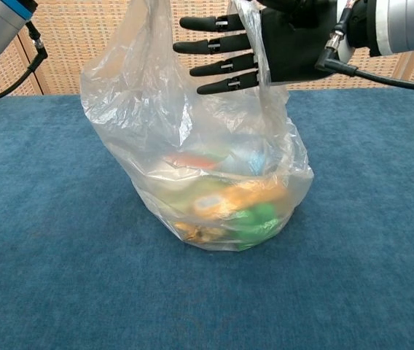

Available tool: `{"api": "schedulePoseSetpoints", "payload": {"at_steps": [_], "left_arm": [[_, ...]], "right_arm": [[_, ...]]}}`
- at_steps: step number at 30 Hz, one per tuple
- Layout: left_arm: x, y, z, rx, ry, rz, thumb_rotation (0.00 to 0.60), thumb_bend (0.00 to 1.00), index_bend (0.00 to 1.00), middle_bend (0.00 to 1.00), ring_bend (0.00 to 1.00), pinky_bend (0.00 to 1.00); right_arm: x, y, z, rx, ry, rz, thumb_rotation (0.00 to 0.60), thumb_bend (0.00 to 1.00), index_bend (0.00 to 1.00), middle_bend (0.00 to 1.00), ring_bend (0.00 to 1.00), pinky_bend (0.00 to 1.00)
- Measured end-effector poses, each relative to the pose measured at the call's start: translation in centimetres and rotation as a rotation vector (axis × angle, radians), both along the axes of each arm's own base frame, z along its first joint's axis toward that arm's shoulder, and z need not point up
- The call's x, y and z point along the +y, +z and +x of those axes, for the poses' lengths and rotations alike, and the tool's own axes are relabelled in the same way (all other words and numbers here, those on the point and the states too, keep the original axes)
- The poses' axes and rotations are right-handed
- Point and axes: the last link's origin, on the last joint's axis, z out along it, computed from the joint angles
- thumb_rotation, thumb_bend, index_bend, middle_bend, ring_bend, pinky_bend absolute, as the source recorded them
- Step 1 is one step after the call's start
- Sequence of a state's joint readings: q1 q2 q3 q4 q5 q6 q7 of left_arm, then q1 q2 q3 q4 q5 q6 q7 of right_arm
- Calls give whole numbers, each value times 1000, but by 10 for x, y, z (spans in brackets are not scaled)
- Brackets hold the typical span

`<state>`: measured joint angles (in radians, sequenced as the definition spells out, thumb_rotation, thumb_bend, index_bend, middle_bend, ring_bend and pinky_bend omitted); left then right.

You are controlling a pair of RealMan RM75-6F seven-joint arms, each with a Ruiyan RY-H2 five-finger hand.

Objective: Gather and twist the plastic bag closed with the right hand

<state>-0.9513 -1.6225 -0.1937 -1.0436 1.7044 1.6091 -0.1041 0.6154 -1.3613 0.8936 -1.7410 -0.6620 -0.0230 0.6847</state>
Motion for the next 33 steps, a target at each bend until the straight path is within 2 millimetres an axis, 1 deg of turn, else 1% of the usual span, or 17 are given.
{"api": "schedulePoseSetpoints", "payload": {"at_steps": [5, 10, 19, 33], "left_arm": [[-2, -4, 2, -4, 6, -20, 600, 369, 0, 0, 0, 0], [-2, -4, 4, -9, 7, -18, 600, 369, 0, 0, 0, 0], [0, -7, 6, -6, 17, -21, 600, 369, 0, 0, 0, 0], [2, -17, 8, -25, 37, -55, 600, 370, 0, 0, 0, 0]], "right_arm": [[0, 1, 6, -34, 0, -6, 600, 277, 296, 299, 94, 77], [0, -1, 11, -66, -8, -10, 600, 279, 296, 298, 94, 76], [5, -12, 12, -64, 2, 17, 600, 282, 296, 299, 96, 77], [4, -18, 16, -83, 3, 23, 600, 287, 295, 298, 96, 77]]}}
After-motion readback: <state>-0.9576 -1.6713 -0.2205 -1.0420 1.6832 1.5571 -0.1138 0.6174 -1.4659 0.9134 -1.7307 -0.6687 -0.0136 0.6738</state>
